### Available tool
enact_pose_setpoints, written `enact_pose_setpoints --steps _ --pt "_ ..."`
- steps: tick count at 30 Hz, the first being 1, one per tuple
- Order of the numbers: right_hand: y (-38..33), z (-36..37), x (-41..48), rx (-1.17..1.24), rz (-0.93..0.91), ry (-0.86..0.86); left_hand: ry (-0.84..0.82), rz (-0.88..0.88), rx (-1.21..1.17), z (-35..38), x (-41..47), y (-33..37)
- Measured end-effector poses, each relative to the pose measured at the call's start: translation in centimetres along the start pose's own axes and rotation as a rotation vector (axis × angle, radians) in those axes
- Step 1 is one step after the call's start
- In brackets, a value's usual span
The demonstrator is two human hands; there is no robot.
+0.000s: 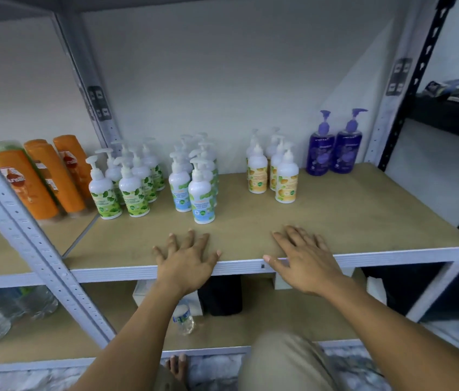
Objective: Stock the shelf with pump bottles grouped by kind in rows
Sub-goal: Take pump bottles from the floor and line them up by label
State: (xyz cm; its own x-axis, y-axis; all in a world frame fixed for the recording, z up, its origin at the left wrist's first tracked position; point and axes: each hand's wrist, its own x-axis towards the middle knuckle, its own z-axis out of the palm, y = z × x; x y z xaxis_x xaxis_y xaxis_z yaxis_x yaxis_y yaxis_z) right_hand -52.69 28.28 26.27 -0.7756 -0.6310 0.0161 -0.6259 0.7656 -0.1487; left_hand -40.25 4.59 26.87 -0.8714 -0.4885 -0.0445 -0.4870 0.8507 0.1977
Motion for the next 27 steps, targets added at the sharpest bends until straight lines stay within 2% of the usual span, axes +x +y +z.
enact_pose_setpoints --steps 5,10,12,16,22,24,27 --pt "4.6 0.6 -8.8 -0.015 -0.062 0.057 0.020 0.145 0.067 1.9 -3.8 5.1" --pt "11.5 4.9 -19.6 0.050 0.051 0.002 0.014 0.347 0.013 5.5 -8.6 12.4" --pt "14.3 7.0 -24.4 0.060 0.133 -0.020 -0.060 0.481 0.004 7.8 -10.6 15.9" --pt "18.6 9.6 -33.3 0.104 0.343 -0.123 -0.315 0.746 0.007 12.7 -13.8 22.4" --pt "22.0 13.1 -43.2 0.218 0.586 -0.125 -0.568 0.959 -0.133 18.9 -17.8 30.0" --pt "22.8 14.2 -45.2 0.247 0.646 -0.123 -0.606 0.992 -0.177 21.2 -18.9 32.5" --pt "23.8 15.8 -46.8 0.277 0.711 -0.124 -0.573 1.016 -0.164 24.5 -19.4 35.6"
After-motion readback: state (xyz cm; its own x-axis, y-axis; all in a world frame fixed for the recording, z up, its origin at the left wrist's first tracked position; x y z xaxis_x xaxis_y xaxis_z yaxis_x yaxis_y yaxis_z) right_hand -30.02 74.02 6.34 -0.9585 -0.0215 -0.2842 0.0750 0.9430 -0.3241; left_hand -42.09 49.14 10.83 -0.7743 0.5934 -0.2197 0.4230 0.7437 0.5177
